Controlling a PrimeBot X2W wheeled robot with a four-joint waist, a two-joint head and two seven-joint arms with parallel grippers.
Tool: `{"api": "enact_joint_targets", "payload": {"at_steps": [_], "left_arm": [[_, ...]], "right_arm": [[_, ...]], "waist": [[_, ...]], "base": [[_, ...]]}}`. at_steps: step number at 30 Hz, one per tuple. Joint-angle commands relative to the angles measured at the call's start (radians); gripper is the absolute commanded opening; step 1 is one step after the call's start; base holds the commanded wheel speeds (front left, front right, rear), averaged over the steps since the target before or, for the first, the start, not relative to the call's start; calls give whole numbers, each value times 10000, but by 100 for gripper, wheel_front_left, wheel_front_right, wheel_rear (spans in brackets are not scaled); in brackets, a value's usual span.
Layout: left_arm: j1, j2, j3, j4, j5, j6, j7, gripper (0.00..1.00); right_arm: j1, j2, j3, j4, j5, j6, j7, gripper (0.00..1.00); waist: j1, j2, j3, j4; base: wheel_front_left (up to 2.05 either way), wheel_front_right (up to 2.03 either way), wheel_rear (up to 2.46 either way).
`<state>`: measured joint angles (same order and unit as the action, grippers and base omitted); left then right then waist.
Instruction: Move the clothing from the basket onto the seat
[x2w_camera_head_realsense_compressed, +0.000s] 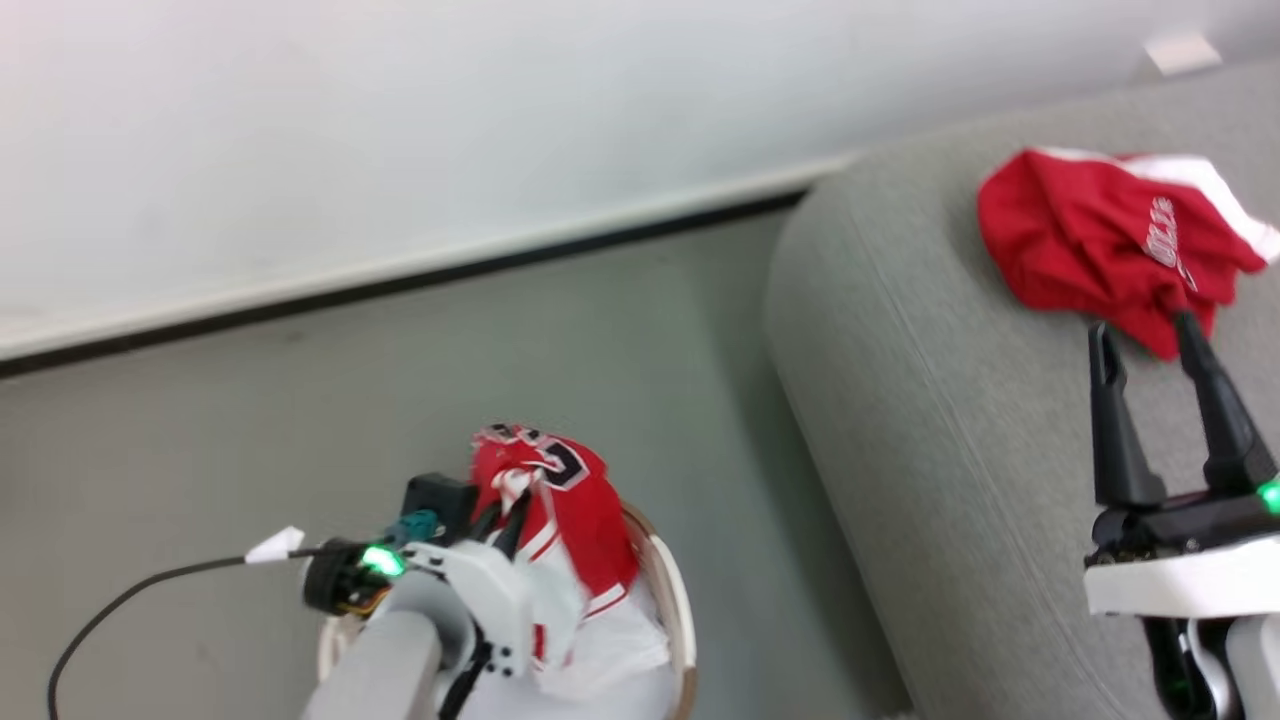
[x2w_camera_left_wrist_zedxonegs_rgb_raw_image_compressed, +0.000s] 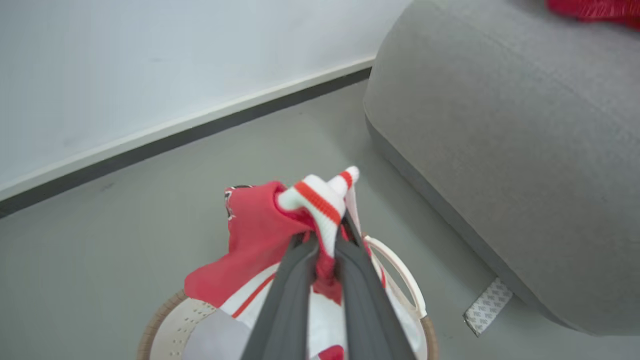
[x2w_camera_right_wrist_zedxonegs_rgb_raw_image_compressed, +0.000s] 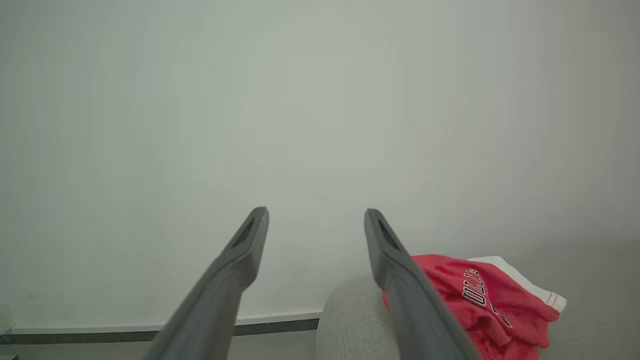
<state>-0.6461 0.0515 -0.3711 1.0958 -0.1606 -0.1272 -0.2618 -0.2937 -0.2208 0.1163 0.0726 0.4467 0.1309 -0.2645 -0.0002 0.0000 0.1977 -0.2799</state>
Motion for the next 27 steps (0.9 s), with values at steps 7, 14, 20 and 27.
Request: {"api": "enact_joint_targets", "payload": {"at_steps": [7, 14, 20, 27], "left_arm": [[888, 9, -922, -2596, -885, -14, -26, 0], [868, 106, -850, -4425, -934, -14, -26, 0], [461, 200, -742, -5643, -890, 23, -20, 0], [89, 428, -560, -7106, -1029, 161, 335, 0]], "right_arm": [[737, 127, 213, 204, -8, 0, 8, 100], [1139, 243, 630, 363, 48, 0, 8, 100], [1270, 351, 1004, 440, 64, 0, 8, 100], [1274, 525, 1334, 511, 51, 0, 8, 100]], "waist": [[2, 0, -1491, 1073], [2, 0, -1936, 1303], [2, 0, -2040, 1443], [2, 0, -2022, 1502]], "base": [[0, 0, 0], [0, 0, 0], [0, 0, 0], [0, 0, 0]]}}
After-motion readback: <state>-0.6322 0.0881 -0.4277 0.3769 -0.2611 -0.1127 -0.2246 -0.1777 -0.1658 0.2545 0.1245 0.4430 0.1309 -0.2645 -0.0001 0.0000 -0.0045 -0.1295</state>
